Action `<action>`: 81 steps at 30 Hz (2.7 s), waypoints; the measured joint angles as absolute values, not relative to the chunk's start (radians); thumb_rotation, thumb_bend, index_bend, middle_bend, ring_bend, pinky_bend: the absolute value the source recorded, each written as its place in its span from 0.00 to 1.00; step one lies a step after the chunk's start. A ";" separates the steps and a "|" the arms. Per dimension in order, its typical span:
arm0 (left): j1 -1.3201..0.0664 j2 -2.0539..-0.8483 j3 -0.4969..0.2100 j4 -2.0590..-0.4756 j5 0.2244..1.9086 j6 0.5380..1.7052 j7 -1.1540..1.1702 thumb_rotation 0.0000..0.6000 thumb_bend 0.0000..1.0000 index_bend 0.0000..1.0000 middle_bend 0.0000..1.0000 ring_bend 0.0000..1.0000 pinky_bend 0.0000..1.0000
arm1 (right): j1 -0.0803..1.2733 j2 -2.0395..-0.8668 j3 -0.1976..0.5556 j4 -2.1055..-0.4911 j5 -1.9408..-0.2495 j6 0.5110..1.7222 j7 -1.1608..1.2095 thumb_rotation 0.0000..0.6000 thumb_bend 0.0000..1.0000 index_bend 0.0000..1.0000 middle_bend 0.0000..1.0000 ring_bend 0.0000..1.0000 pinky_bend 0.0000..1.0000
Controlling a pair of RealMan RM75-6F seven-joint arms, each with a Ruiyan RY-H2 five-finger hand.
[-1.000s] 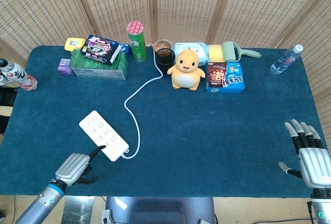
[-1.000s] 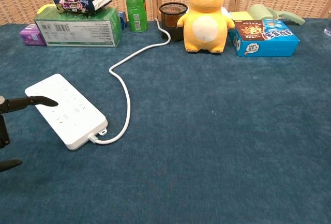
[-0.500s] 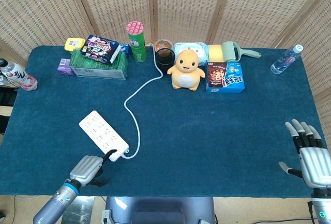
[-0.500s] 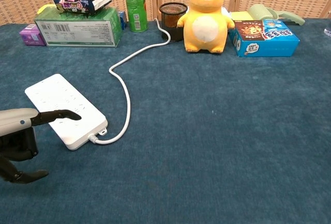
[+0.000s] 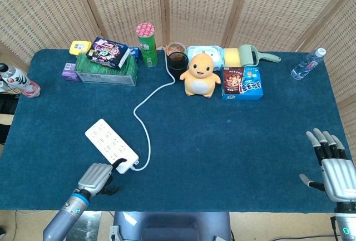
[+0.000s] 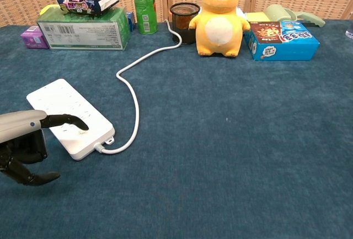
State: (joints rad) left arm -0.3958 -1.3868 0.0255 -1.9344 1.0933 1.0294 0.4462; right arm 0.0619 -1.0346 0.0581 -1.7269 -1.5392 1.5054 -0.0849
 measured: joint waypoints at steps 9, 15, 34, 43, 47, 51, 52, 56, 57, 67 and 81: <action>-0.399 -1.396 0.034 -1.913 1.095 1.046 0.437 1.00 0.35 0.18 1.00 1.00 1.00 | 0.062 -1.034 0.057 -1.728 -1.541 1.506 -0.084 1.00 0.00 0.01 0.00 0.00 0.00; -0.403 -1.404 0.030 -1.907 1.090 1.062 0.435 1.00 0.35 0.18 1.00 1.00 1.00 | 0.061 -1.033 0.057 -1.729 -1.540 1.507 -0.081 1.00 0.00 0.01 0.00 0.00 0.00; -0.423 -1.391 0.031 -1.896 1.051 1.049 0.413 1.00 0.35 0.18 1.00 1.00 1.00 | 0.062 -1.033 0.057 -1.729 -1.538 1.505 -0.081 1.00 0.00 0.02 0.00 0.00 0.00; -0.435 -1.394 0.030 -1.885 1.039 1.033 0.398 1.00 0.35 0.18 1.00 1.00 1.00 | 0.062 -1.033 0.057 -1.729 -1.537 1.506 -0.078 1.00 0.00 0.02 0.00 0.00 0.00; -0.441 -1.397 0.031 -1.875 1.037 1.025 0.389 1.00 0.35 0.18 1.00 1.00 1.00 | 0.061 -1.032 0.058 -1.729 -1.538 1.507 -0.076 1.00 0.00 0.02 0.00 0.00 0.00; -0.446 -1.397 0.034 -1.875 1.031 1.019 0.390 1.00 0.35 0.18 1.00 1.00 1.00 | 0.061 -1.032 0.058 -1.729 -1.539 1.509 -0.075 1.00 0.00 0.01 0.00 0.00 0.00; -0.448 -1.397 0.035 -1.875 1.028 1.017 0.392 1.00 0.35 0.18 1.00 1.00 1.00 | 0.061 -1.032 0.058 -1.728 -1.539 1.509 -0.075 1.00 0.00 0.02 0.00 0.00 0.00; -0.456 -1.399 0.037 -1.875 1.014 1.012 0.402 1.00 0.35 0.18 1.00 1.00 1.00 | 0.061 -1.032 0.058 -1.727 -1.539 1.510 -0.075 1.00 0.00 0.01 0.00 0.00 0.00; -0.456 -1.398 0.037 -1.876 1.014 1.012 0.400 1.00 0.35 0.18 1.00 1.00 1.00 | 0.061 -1.032 0.058 -1.727 -1.540 1.510 -0.076 1.00 0.00 0.01 0.00 0.00 0.00; -0.429 -1.317 0.027 -1.931 1.107 1.050 0.284 1.00 0.35 0.18 1.00 1.00 1.00 | 0.063 -1.037 0.057 -1.727 -1.541 1.506 -0.087 1.00 0.00 0.01 0.00 0.00 0.00; -0.317 -1.173 0.039 -1.974 1.316 1.274 0.206 1.00 0.12 0.00 0.11 0.17 0.40 | 0.063 -1.038 0.056 -1.730 -1.543 1.507 -0.091 1.00 0.00 0.02 0.00 0.00 0.00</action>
